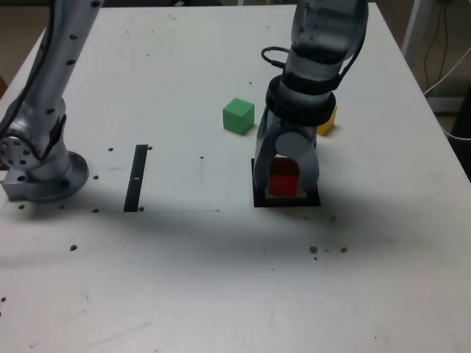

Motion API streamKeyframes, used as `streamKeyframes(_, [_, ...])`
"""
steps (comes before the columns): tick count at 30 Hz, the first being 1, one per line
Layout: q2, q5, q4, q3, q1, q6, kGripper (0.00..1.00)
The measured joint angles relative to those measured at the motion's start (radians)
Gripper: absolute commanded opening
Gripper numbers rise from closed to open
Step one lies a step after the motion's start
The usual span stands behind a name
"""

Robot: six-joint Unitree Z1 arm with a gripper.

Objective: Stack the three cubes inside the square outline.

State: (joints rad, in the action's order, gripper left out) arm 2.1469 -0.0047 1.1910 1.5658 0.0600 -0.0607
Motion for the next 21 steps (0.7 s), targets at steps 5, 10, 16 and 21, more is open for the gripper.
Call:
streamKeyframes(5, [0.000, 0.000, -0.004, -0.003, 0.000, -0.004, 0.89])
streamKeyframes(10, [0.000, 0.000, -0.004, -0.011, 0.000, -0.005, 0.89])
streamKeyframes(16, [-0.035, 0.009, 0.010, -0.027, 0.000, -0.005, 0.92])
streamKeyframes(21, [-0.098, 0.035, 0.039, -0.036, -0.005, -0.004, 0.92])
